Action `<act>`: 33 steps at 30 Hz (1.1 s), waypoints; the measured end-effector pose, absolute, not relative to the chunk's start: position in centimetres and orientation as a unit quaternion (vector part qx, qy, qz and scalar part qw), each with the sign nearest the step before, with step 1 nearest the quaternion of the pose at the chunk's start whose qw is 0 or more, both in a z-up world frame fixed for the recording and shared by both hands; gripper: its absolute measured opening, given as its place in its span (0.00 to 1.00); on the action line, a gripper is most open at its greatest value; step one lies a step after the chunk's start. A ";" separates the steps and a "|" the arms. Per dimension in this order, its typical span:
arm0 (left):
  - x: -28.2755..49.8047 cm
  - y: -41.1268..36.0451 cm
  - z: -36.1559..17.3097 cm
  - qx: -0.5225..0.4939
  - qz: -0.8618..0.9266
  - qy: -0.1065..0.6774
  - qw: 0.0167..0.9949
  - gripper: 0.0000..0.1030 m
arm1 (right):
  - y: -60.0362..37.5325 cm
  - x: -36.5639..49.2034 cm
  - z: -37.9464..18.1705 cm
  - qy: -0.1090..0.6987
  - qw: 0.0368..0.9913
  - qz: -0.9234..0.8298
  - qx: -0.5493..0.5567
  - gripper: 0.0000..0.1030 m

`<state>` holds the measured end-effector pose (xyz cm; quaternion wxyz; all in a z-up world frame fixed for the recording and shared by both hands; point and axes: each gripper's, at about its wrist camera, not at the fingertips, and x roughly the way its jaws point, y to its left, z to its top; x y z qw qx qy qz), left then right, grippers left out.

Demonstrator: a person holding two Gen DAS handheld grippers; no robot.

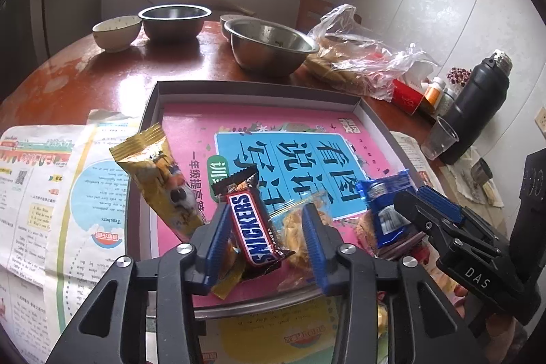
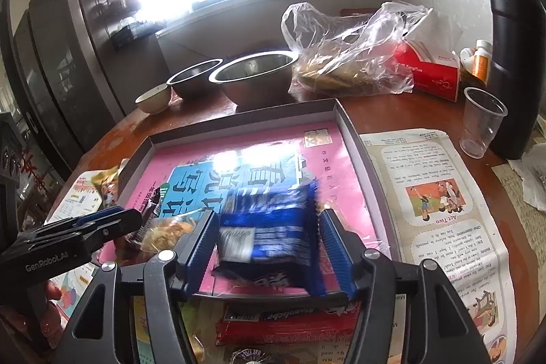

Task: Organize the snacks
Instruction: 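Lower the Snickers and blue biscuit pack into the tray and open both tools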

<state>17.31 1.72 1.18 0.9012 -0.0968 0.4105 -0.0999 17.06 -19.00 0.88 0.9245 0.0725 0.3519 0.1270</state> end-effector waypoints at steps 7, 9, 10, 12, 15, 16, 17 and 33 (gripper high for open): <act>16.5 1.8 2.0 -0.098 -0.101 0.403 0.904 0.53 | -19.1 16.4 1.6 0.341 0.928 0.130 0.076 0.59; 16.3 1.9 2.2 -0.098 -0.098 0.401 0.905 0.61 | -19.0 16.2 1.7 0.340 0.928 0.131 0.076 0.59; 16.1 2.0 2.4 -0.101 -0.097 0.400 0.906 0.62 | -19.0 16.1 1.8 0.340 0.928 0.131 0.075 0.59; 15.8 2.1 2.7 -0.101 -0.098 0.397 0.907 0.62 | -19.0 15.9 1.9 0.337 0.929 0.132 0.076 0.60; 15.2 2.2 3.2 -0.097 -0.095 0.391 0.911 0.64 | -19.1 15.3 2.2 0.330 0.932 0.130 0.077 0.62; 15.0 2.2 3.4 -0.096 -0.093 0.388 0.912 0.64 | -19.2 15.2 2.4 0.326 0.933 0.131 0.078 0.62; 14.9 2.2 3.6 -0.096 -0.093 0.387 0.913 0.64 | -19.3 15.0 2.5 0.323 0.934 0.131 0.079 0.62; 11.8 1.8 5.2 -0.080 -0.096 0.373 0.919 0.65 | -19.7 12.0 4.5 0.284 0.944 0.150 0.079 0.73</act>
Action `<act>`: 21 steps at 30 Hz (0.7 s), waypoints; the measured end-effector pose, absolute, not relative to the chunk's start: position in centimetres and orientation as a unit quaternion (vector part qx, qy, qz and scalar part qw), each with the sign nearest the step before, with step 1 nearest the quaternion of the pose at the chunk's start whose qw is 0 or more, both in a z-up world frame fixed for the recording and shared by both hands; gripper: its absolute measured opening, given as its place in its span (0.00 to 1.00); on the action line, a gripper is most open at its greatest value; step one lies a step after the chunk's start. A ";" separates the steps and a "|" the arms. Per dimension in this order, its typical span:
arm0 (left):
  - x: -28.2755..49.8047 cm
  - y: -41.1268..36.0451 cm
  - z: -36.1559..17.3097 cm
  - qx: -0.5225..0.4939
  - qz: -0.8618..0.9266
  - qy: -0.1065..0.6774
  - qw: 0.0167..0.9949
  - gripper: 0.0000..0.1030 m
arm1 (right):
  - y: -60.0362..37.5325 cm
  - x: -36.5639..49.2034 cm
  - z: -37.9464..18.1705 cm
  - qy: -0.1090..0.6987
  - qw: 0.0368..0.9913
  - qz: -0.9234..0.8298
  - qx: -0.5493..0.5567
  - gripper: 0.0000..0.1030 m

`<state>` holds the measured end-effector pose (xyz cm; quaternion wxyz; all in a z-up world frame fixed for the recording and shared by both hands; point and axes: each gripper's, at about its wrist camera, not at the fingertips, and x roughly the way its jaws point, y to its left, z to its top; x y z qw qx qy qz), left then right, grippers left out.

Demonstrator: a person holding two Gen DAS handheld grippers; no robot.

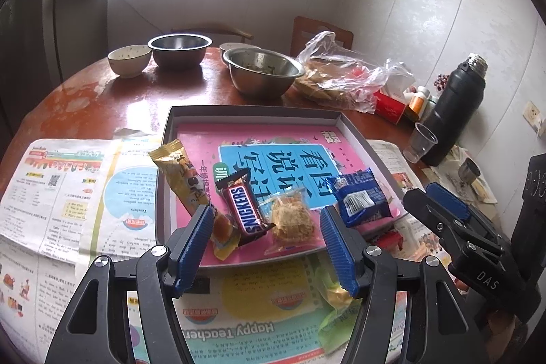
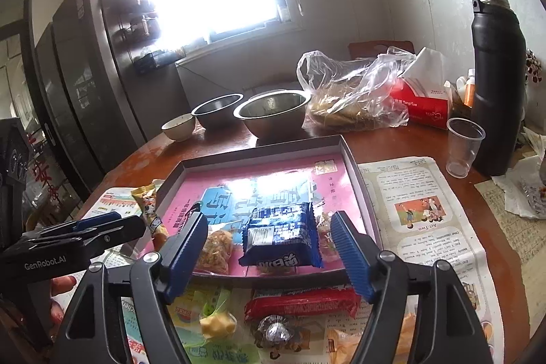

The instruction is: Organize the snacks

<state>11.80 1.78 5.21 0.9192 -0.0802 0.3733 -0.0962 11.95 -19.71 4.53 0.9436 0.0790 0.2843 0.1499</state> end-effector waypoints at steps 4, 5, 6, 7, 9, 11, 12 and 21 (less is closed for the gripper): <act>11.1 1.6 5.5 -0.075 -0.096 0.373 0.920 0.65 | -19.9 11.1 4.7 0.281 0.945 0.151 0.076 0.75; 11.0 1.6 5.5 -0.073 -0.096 0.373 0.920 0.65 | -20.0 10.9 4.7 0.281 0.945 0.151 0.076 0.75; 10.9 1.5 5.5 -0.072 -0.096 0.372 0.920 0.65 | -20.0 10.7 4.7 0.280 0.945 0.152 0.077 0.75; 10.6 1.4 5.6 -0.069 -0.097 0.371 0.921 0.65 | -20.1 10.5 4.8 0.280 0.945 0.153 0.078 0.76; 10.3 1.3 5.7 -0.067 -0.097 0.372 0.921 0.65 | -20.2 10.2 4.8 0.279 0.945 0.154 0.079 0.77; 10.0 1.2 5.8 -0.064 -0.097 0.371 0.921 0.65 | -20.3 9.9 4.8 0.278 0.945 0.155 0.080 0.78; 9.9 1.2 5.8 -0.063 -0.097 0.370 0.922 0.65 | -20.3 9.7 4.8 0.278 0.945 0.156 0.080 0.80; 8.8 1.0 5.7 -0.051 -0.091 0.378 0.920 0.65 | -20.9 8.5 4.6 0.277 0.945 0.157 0.078 0.87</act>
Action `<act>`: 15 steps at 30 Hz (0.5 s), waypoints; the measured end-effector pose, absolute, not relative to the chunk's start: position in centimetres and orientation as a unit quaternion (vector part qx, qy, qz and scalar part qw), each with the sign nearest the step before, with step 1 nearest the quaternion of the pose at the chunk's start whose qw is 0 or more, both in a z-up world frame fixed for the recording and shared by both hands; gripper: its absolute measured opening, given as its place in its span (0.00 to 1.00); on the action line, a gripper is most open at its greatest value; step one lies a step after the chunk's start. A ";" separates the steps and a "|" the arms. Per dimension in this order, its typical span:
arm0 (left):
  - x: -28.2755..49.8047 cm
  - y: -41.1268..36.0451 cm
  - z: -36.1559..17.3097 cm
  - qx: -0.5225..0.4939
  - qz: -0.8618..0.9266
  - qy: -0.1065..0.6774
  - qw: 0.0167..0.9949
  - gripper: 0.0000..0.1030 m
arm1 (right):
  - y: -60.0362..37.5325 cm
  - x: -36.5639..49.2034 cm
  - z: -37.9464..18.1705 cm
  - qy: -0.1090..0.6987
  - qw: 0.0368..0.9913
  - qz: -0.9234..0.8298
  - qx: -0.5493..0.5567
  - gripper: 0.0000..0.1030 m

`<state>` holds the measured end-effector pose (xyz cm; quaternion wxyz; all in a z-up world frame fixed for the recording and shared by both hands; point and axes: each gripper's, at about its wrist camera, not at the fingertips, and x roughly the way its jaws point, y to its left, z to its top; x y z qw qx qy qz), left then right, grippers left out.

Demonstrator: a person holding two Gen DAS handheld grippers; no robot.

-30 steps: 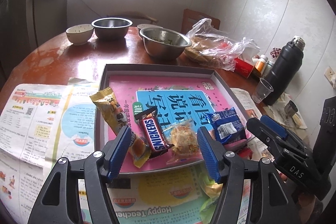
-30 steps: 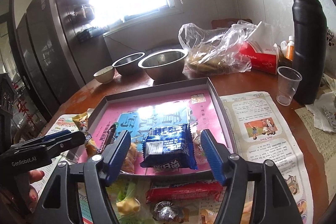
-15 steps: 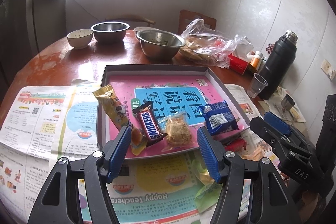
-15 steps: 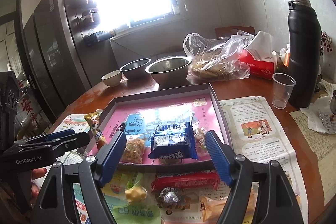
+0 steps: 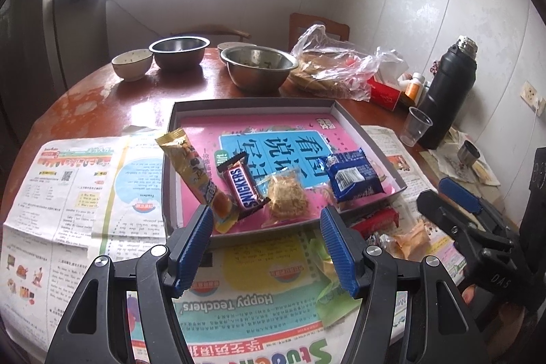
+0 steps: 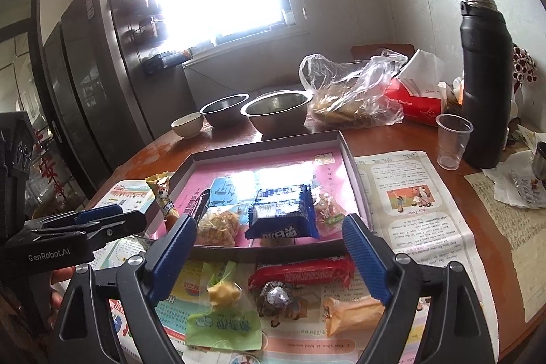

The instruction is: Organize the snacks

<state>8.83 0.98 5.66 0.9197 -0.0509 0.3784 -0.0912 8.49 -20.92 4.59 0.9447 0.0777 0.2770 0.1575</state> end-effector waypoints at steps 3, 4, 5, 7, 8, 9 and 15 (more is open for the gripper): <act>8.4 1.1 5.5 -0.049 -0.090 0.385 0.917 0.65 | -21.7 8.1 4.6 0.276 0.946 0.152 0.078 0.90; 8.4 1.2 5.4 -0.050 -0.090 0.386 0.917 0.65 | -21.9 7.9 4.6 0.276 0.946 0.152 0.078 0.92; 8.2 1.3 5.2 -0.051 -0.091 0.389 0.915 0.65 | -22.2 7.9 4.6 0.276 0.946 0.153 0.079 0.93; 8.0 1.5 4.9 -0.053 -0.088 0.393 0.914 0.65 | -22.8 7.5 4.6 0.274 0.946 0.154 0.082 0.96; 8.0 1.6 4.7 -0.056 -0.087 0.397 0.912 0.65 | -23.1 7.4 4.6 0.273 0.946 0.154 0.083 0.96; 7.9 1.6 4.5 -0.059 -0.088 0.400 0.910 0.65 | -23.3 7.2 4.6 0.273 0.946 0.153 0.083 0.97; 7.7 0.6 3.5 -0.058 -0.100 0.414 0.903 0.65 | -25.2 7.0 3.9 0.284 0.944 0.142 0.088 0.97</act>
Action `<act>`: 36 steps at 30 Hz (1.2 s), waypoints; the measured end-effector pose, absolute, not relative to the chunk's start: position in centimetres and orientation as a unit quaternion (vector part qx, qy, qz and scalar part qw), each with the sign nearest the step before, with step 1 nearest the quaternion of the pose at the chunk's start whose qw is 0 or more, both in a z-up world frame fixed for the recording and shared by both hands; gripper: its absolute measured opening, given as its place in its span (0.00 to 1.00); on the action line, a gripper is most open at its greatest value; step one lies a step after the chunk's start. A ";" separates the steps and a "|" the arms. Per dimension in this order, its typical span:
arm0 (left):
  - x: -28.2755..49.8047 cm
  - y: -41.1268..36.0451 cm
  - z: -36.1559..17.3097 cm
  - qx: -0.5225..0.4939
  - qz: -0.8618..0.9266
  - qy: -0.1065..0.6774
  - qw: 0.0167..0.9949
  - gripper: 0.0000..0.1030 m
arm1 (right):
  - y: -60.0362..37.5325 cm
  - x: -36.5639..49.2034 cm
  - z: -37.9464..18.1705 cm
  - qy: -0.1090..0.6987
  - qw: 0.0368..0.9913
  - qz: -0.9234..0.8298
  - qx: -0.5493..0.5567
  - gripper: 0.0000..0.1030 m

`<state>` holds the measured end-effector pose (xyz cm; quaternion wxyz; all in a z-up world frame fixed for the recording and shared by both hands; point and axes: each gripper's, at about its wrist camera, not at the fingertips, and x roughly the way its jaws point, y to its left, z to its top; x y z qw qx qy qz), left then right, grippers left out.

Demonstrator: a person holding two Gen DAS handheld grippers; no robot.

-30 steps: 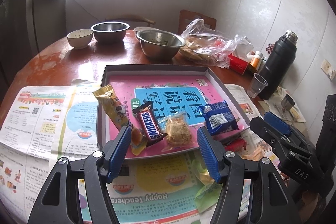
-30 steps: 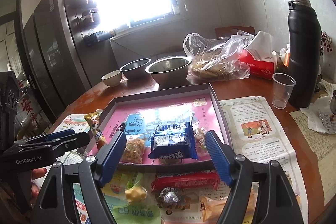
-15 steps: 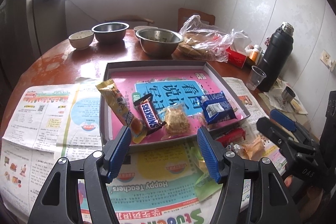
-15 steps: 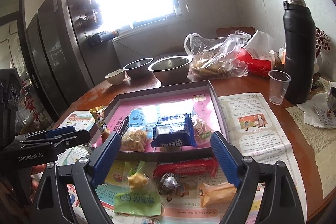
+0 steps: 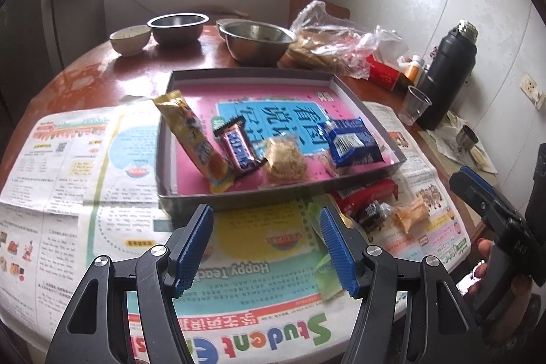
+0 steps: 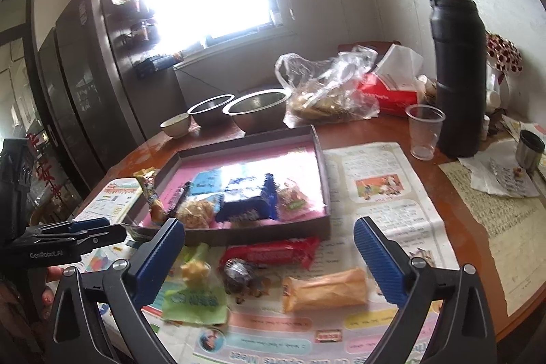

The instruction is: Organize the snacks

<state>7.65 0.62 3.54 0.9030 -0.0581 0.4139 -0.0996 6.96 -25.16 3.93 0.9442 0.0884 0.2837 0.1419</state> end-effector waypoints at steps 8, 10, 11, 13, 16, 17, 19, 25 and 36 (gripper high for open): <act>8.1 -1.9 1.4 -0.057 -0.121 0.442 0.887 0.65 | -27.6 7.6 2.7 0.314 0.936 0.121 0.098 0.98; 8.3 -2.2 0.9 -0.056 -0.125 0.449 0.883 0.65 | -27.7 7.7 2.4 0.321 0.937 0.109 0.085 0.98; 8.5 -2.5 0.5 -0.056 -0.125 0.452 0.882 0.65 | -27.7 7.9 2.1 0.328 0.936 0.104 0.077 0.98; 8.6 -2.7 0.1 -0.058 -0.126 0.457 0.879 0.65 | -27.6 8.1 1.4 0.341 0.932 0.100 0.069 0.98; 9.1 -3.1 -0.8 -0.064 -0.128 0.467 0.872 0.65 | -27.1 8.4 0.4 0.358 0.927 0.099 0.055 0.98; 9.2 -3.2 -1.0 -0.066 -0.129 0.470 0.871 0.65 | -26.9 8.5 0.1 0.362 0.926 0.099 0.048 0.98; 9.5 -3.4 -1.3 -0.069 -0.130 0.473 0.868 0.65 | -26.2 8.5 -0.7 0.369 0.924 0.097 0.027 0.97; 10.0 -3.9 -1.9 -0.078 -0.140 0.478 0.864 0.65 | -25.1 8.6 -2.3 0.381 0.920 0.091 0.001 0.95; 10.9 -4.4 -2.5 -0.089 -0.146 0.480 0.861 0.65 | -24.6 9.0 -4.1 0.385 0.919 0.081 -0.027 0.77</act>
